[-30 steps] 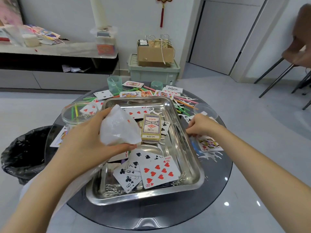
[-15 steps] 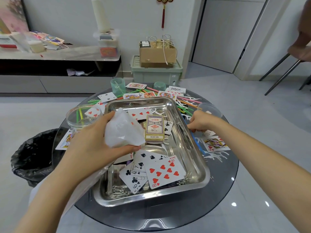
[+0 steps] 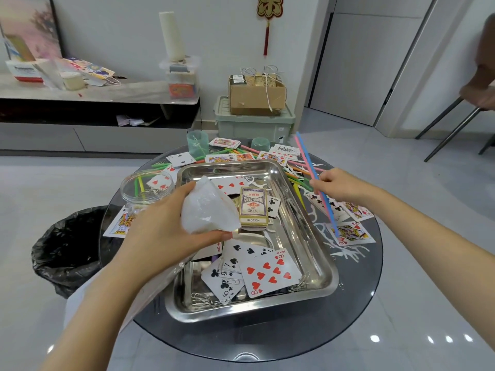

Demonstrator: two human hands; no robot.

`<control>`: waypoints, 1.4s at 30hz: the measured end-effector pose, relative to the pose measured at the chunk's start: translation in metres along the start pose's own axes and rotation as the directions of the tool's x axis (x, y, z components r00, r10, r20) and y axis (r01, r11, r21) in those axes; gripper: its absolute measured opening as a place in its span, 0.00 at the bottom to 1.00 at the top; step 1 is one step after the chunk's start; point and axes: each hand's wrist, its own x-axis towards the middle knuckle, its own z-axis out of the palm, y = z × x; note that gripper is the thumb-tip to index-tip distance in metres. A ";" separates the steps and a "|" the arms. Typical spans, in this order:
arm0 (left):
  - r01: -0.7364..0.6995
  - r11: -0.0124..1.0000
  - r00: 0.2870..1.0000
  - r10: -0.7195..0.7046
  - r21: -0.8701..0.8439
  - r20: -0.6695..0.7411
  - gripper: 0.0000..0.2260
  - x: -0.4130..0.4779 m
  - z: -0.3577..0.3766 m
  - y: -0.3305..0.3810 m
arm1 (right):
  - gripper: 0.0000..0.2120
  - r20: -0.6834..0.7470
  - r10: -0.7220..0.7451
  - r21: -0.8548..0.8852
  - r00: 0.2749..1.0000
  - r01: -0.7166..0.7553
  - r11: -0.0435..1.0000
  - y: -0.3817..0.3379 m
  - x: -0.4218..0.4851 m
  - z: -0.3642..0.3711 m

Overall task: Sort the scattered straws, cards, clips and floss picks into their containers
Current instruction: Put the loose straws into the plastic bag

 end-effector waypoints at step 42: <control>0.046 0.936 0.978 -0.113 -0.349 -0.175 0.34 -0.035 -0.060 -0.064 | 0.19 -0.054 -0.768 -0.157 0.638 0.755 0.637 -0.246 -0.078 0.069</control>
